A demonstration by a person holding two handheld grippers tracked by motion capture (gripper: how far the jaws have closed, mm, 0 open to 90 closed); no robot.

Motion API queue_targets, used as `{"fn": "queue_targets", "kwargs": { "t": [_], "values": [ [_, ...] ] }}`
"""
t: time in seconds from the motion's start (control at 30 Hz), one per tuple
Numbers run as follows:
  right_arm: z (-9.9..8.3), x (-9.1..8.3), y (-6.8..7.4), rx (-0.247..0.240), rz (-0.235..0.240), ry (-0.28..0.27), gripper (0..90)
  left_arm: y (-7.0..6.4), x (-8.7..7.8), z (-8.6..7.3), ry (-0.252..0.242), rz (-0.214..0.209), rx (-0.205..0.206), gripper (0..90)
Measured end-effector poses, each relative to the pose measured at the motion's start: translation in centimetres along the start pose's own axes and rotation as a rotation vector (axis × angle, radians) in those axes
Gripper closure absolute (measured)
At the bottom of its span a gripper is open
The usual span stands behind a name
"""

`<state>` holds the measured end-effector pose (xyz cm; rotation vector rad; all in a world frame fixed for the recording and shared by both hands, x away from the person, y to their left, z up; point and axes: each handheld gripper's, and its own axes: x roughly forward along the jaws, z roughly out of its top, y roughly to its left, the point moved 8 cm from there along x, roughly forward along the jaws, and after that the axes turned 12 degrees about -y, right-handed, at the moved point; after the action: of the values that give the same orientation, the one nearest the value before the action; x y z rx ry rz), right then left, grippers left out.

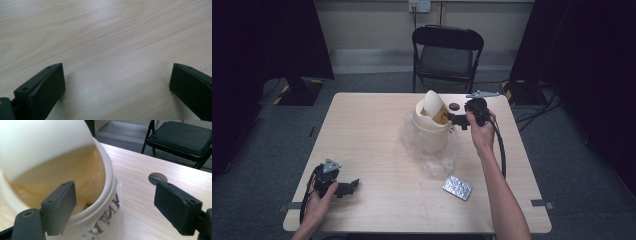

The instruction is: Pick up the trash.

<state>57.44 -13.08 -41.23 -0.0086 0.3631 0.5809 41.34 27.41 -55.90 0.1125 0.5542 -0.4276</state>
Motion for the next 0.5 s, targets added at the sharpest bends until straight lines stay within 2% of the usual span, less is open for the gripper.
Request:
{"fn": "queue_targets", "kwargs": {
  "t": [0.27, 0.37, 0.5],
  "values": [
    [-1.7, -3.2, 0.0, -0.003, 0.003, -0.012, 16.5, 0.0, 0.0, 0.0, 0.000, 0.000, 0.000, 0.0],
    [-3.1, -5.0, 0.2, 0.001, 0.015, -0.012, 15.1, 0.0, 0.0, 0.0, 0.000, 0.000, 0.000, 0.0],
    [-4.6, -6.1, 0.4, -0.002, 0.021, 0.005, 13.7, 0.0, 0.0, 0.0, 0.001, 0.000, 0.001, 0.0]
  ]
}}
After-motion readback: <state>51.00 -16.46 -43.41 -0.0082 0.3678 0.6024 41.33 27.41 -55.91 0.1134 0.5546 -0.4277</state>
